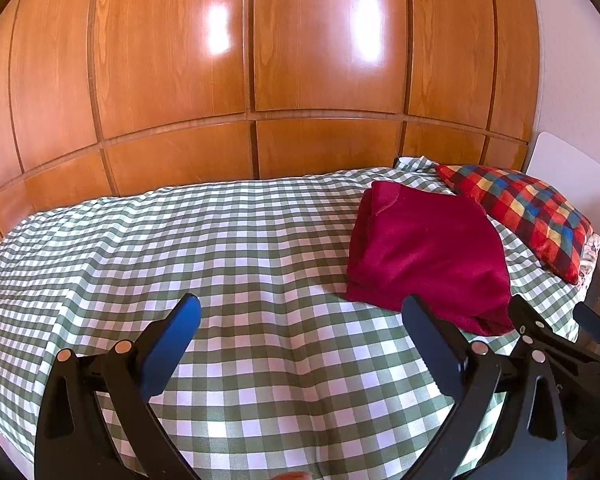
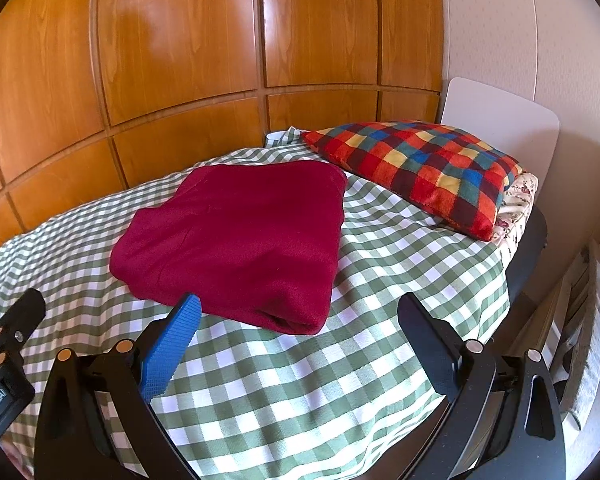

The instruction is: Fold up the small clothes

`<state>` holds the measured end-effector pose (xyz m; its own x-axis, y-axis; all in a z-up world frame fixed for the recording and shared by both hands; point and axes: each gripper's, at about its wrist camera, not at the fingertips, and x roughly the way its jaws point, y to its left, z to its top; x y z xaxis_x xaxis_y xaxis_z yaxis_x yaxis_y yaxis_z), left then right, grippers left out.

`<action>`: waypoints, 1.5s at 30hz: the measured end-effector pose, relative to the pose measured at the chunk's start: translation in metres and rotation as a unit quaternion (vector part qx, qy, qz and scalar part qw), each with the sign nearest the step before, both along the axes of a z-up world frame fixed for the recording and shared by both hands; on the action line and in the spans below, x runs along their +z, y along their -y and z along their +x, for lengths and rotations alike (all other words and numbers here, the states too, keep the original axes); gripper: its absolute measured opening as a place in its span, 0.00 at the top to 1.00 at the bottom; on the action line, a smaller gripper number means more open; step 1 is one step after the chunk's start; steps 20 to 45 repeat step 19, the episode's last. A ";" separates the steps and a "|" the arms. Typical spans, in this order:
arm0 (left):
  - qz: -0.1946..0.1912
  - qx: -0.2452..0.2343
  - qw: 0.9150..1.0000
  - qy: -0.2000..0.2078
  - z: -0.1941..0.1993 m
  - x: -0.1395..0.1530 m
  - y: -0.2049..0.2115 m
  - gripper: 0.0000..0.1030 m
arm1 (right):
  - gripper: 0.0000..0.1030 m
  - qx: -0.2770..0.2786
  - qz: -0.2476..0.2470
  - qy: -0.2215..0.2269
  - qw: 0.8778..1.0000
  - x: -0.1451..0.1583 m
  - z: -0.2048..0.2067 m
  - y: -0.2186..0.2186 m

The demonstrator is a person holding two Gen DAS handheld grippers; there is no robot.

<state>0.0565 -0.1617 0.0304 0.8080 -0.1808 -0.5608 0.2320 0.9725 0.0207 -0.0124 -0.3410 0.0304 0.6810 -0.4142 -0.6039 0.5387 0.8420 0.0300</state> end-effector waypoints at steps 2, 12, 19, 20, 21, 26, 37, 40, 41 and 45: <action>0.001 -0.001 1.000 0.000 0.000 0.000 0.001 0.03 | 0.05 0.002 0.000 0.000 1.000 0.000 0.001 0.001; -0.008 -0.001 1.000 -0.020 0.006 -0.006 -0.001 0.03 | 0.05 0.006 -0.003 -0.003 1.000 -0.001 0.003 0.003; -0.009 0.003 1.000 -0.029 0.007 -0.010 -0.002 0.03 | 0.05 0.006 -0.002 -0.003 1.000 -0.003 0.004 0.006; -0.009 0.003 1.000 -0.029 0.007 -0.010 -0.002 0.03 | 0.05 0.006 -0.002 -0.003 1.000 -0.003 0.004 0.006; -0.009 0.003 1.000 -0.029 0.007 -0.010 -0.002 0.03 | 0.05 0.006 -0.002 -0.003 1.000 -0.003 0.004 0.006; -0.009 0.003 1.000 -0.029 0.007 -0.010 -0.002 0.03 | 0.05 0.006 -0.002 -0.003 1.000 -0.003 0.004 0.006; -0.009 0.003 1.000 -0.029 0.007 -0.010 -0.002 0.03 | 0.05 0.006 -0.002 -0.003 1.000 -0.003 0.004 0.006; -0.009 0.003 1.000 -0.029 0.007 -0.010 -0.002 0.03 | 0.05 0.006 -0.002 -0.003 1.000 -0.003 0.004 0.006; -0.009 0.003 1.000 -0.029 0.007 -0.010 -0.002 0.03 | 0.05 0.006 -0.002 -0.003 1.000 -0.003 0.004 0.006; -0.009 0.003 1.000 -0.029 0.007 -0.010 -0.002 0.03 | 0.05 0.006 -0.002 -0.003 1.000 -0.003 0.004 0.006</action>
